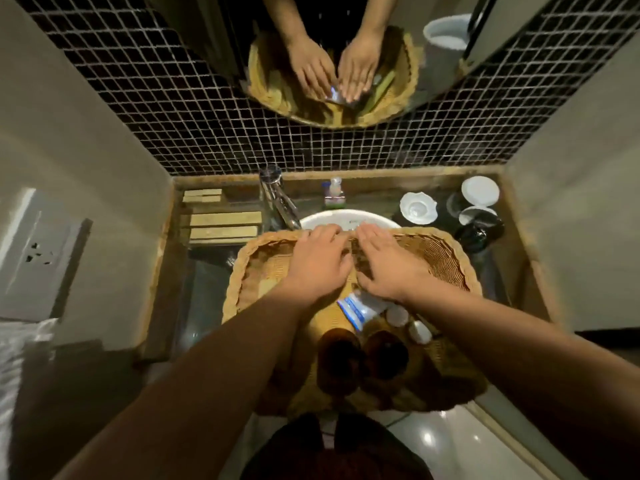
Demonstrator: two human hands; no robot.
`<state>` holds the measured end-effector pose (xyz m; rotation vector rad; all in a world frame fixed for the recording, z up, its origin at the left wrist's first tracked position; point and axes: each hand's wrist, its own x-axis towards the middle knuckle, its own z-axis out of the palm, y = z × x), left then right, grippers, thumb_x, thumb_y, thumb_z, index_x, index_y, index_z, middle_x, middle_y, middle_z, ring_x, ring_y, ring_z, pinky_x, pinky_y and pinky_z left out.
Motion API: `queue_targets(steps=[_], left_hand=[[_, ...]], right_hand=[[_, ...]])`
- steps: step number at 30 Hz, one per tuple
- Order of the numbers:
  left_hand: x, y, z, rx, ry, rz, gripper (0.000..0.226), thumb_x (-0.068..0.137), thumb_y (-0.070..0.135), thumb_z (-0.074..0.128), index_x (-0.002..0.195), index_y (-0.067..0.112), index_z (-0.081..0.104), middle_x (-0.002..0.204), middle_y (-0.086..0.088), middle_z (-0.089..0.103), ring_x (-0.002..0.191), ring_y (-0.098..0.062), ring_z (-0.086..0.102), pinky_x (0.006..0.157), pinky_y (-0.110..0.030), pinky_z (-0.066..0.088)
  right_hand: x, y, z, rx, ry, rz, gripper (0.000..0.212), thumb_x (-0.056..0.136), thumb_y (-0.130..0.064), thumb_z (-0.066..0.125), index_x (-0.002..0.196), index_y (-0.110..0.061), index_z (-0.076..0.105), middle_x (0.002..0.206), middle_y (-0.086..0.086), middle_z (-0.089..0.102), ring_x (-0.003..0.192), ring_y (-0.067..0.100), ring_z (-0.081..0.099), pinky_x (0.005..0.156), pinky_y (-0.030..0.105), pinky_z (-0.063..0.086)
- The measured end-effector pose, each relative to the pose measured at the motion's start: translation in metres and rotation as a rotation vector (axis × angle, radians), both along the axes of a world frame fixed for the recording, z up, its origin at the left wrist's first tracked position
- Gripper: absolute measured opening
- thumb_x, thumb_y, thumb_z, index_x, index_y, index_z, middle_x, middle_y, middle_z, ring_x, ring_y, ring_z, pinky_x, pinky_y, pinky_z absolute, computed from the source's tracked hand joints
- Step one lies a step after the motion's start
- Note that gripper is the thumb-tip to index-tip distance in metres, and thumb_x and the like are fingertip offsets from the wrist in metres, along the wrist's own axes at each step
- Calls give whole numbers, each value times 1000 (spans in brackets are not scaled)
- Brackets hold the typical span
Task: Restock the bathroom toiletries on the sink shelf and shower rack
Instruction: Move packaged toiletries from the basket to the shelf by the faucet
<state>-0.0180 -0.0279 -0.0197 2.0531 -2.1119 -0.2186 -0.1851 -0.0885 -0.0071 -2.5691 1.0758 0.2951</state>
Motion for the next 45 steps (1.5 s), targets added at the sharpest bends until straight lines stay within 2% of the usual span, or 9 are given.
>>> queue_targets(steps=[5,10,18,22,29,36,38,42,45], left_hand=[[-25,1,-49,299,122,-92,47,81,51,55,122,28,62,116,-1,63,111,-26,57,90,-38,43],[-40,11,-77,350,216,-144,50,77,65,46,107,28,61,99,-2,61,90,-27,59,71,-41,50],[-38,10,-88,326,284,-110,46,89,57,58,125,30,62,103,3,54,90,-15,51,63,-31,39],[-40,15,-92,264,267,-165,28,94,43,57,114,25,66,107,1,54,96,-19,52,62,-30,37],[-25,23,-97,160,484,149,53,87,49,69,128,17,60,121,-3,63,109,-18,55,89,-36,47],[-17,22,-92,296,667,389,44,87,25,74,128,18,59,103,0,65,90,-14,63,68,-18,48],[-18,18,-89,278,711,489,34,86,16,74,119,15,66,106,-1,67,89,-11,59,65,-6,39],[-6,10,-60,202,773,427,21,78,11,68,100,15,70,96,1,68,82,-13,59,69,-20,41],[9,3,-26,150,786,402,17,81,11,66,96,20,67,90,7,65,75,-7,57,70,-19,42]], right_hand=[[-33,27,-48,140,-14,-88,93,88,-40,64,156,0,14,164,18,13,153,31,8,124,43,9],[-45,35,-67,112,-106,-99,61,85,-29,66,136,-3,47,138,16,51,131,30,44,111,37,31],[-45,36,-71,22,-43,-136,74,80,-45,76,139,-9,51,131,23,46,124,38,43,100,44,45],[-39,32,-74,-82,19,-75,64,81,-55,70,124,-8,62,136,19,48,143,35,26,119,46,24],[-35,26,-80,-108,98,-42,79,93,-69,38,107,-1,74,143,20,43,151,33,10,122,47,1],[-16,32,-83,-33,130,-70,81,98,-66,21,121,-4,69,143,16,48,151,32,9,123,46,0],[-14,31,-79,12,83,-70,72,100,-60,30,123,-4,68,142,14,49,150,33,13,123,46,1],[-7,24,-66,95,-288,-185,32,91,-38,65,94,-6,65,103,13,60,111,36,51,97,47,37],[9,13,-40,186,-469,-308,44,83,-37,73,113,-9,57,107,7,58,101,27,53,85,35,41]])
